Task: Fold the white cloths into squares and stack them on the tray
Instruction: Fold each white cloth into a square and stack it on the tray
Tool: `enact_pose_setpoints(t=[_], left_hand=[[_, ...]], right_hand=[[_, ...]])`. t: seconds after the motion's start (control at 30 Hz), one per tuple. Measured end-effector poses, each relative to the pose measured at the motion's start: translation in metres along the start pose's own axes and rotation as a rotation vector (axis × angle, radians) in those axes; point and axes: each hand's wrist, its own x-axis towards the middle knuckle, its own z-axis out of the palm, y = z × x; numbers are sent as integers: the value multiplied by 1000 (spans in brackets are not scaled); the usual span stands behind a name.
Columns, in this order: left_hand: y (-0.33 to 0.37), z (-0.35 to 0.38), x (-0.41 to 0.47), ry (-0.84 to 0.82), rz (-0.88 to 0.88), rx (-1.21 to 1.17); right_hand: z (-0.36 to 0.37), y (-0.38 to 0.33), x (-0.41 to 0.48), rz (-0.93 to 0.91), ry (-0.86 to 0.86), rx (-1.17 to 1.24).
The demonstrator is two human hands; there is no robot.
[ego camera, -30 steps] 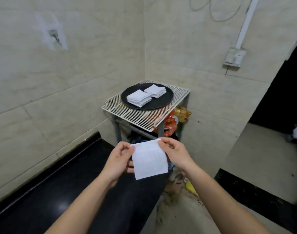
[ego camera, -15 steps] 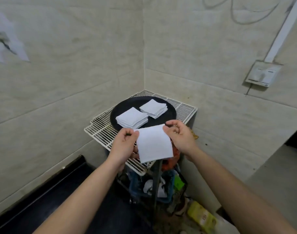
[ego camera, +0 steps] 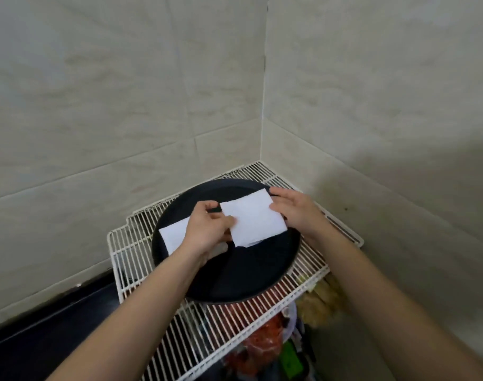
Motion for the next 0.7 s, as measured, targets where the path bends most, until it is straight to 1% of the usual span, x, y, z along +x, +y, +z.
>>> enact_pose_setpoints(t=[0.1,0.23,0.33,0.5,0.6,0.67,0.7], left_hand=[[-1,8,19,41,44,105],[-4,23,42,108,0,182],[-9,25,47,154,7,308],[-14,25,48,153,53,508],[-16,27,46,148,88,639],[-16,27,42,150,129,751],[-15,26,39,162,187,797]], right_hand=[[-4,3,24,-12,0,-14],[-13,17,61,-3,-58,-133],[-13,24,74,-5,-96,-219],[-11,28,74,-59,-96,-304],[-13,28,72,-124,-118,-421],[-17,28,69,-224,-135,-588],[-19,26,67,-302,-130,-700]])
